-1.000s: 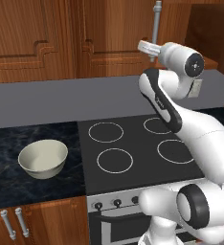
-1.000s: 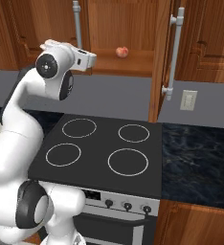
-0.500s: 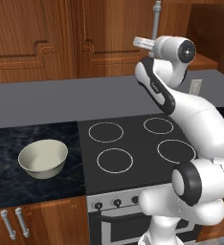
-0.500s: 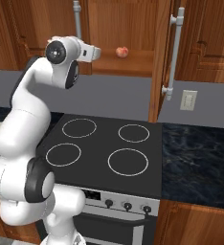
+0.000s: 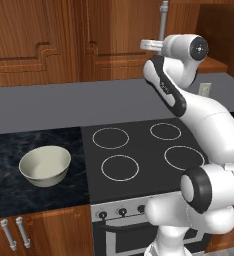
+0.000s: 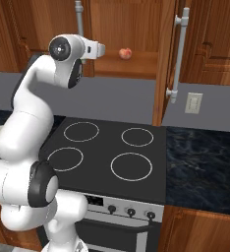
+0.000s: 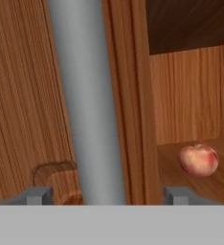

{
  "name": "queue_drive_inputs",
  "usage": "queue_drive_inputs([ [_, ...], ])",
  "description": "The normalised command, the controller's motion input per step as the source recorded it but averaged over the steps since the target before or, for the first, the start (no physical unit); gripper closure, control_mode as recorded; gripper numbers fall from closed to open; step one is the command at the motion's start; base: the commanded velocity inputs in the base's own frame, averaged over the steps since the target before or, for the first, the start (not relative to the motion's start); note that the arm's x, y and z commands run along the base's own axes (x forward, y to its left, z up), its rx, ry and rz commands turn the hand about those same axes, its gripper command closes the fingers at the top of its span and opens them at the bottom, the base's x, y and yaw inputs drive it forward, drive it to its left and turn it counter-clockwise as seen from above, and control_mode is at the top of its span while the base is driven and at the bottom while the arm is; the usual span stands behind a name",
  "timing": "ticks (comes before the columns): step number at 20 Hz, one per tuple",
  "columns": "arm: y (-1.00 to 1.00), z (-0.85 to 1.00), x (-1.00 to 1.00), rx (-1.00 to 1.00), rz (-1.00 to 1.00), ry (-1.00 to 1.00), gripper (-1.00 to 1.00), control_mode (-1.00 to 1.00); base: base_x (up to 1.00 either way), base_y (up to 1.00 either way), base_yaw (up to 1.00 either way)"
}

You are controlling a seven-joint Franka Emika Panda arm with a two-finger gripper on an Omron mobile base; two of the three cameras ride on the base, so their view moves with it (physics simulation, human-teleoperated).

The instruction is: Open the cabinet. Pick the orange and peach from the cabinet and place them into the bowl. Then close the cabinet.

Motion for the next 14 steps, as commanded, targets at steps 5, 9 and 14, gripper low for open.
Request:
queue_drive_inputs([
  [5, 0.0, -0.02, 0.07, 0.0, 0.0, 0.0, 1.0, -1.0, 0.0, 0.0, 0.0],
  [9, 0.0, 0.0, 0.0, 0.0, 0.0, 0.0, 1.0, -1.0, 0.0, 0.0, 0.0],
  [14, 0.02, 0.01, -0.23, 0.0, 0.0, 0.0, 1.0, -1.0, 0.0, 0.0, 0.0],
])
